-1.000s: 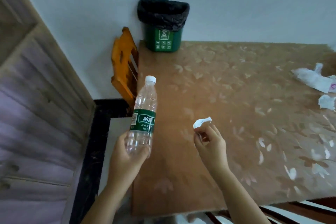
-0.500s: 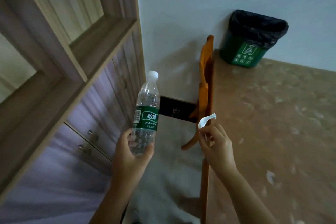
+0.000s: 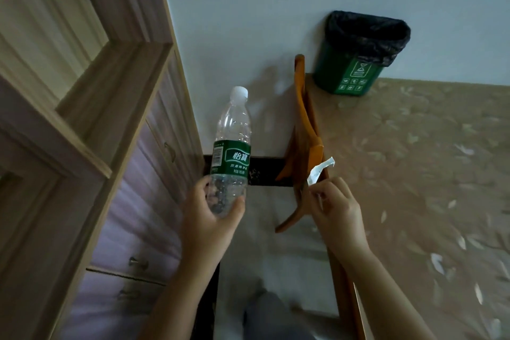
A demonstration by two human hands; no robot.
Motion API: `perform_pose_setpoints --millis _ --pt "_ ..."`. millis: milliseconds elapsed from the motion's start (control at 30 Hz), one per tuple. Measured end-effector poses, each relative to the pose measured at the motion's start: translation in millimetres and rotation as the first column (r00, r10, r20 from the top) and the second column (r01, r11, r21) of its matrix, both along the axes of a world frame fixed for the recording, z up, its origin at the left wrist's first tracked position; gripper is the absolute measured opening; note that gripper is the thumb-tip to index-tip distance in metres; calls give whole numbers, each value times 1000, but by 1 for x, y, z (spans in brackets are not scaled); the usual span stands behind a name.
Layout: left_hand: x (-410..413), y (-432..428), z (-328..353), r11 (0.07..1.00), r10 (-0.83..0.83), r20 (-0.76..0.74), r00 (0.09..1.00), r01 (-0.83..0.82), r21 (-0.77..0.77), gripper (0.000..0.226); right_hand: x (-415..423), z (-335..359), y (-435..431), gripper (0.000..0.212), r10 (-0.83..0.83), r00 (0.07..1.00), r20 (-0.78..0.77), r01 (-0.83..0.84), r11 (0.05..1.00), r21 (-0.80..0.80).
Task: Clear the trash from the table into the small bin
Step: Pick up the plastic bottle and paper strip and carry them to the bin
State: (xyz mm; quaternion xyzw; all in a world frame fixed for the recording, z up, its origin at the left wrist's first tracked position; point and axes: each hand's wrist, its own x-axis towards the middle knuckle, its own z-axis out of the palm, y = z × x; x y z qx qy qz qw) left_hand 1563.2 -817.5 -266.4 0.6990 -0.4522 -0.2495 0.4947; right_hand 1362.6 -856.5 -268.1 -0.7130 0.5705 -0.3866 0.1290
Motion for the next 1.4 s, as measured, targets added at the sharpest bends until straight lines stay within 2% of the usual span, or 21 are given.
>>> perform_pose_setpoints --millis 167,333,667,767,967,1033,1167,1400 --pt "1 -68 2 996 -90 -21 996 89 -14 48 -8 1 -55 9 -82 996 40 85 992 -94" --pt "-6 -161 13 983 -170 19 985 171 -71 48 -24 9 -132 8 -154 987 51 160 975 -152" --pt "-44 -312 35 946 -292 194 937 313 -89 55 -79 30 -272 14 -240 970 -49 224 950 -217" --pt "-53 -349 42 931 -307 287 907 349 -109 58 -97 42 -302 14 -274 960 -52 253 933 -256" --pt "-65 -421 63 871 -395 346 851 467 -154 60 -127 72 -361 9 -376 926 -43 350 894 -279" --pt "-67 -448 68 850 -417 361 834 498 -169 62 -136 80 -384 9 -369 929 -36 348 900 -261" --pt "-66 -496 77 815 -453 403 795 553 -172 65 -148 86 -434 11 -374 927 14 373 920 -121" --pt "-58 -563 79 774 -484 439 757 604 -189 68 -155 77 -512 14 -482 874 60 479 876 63"
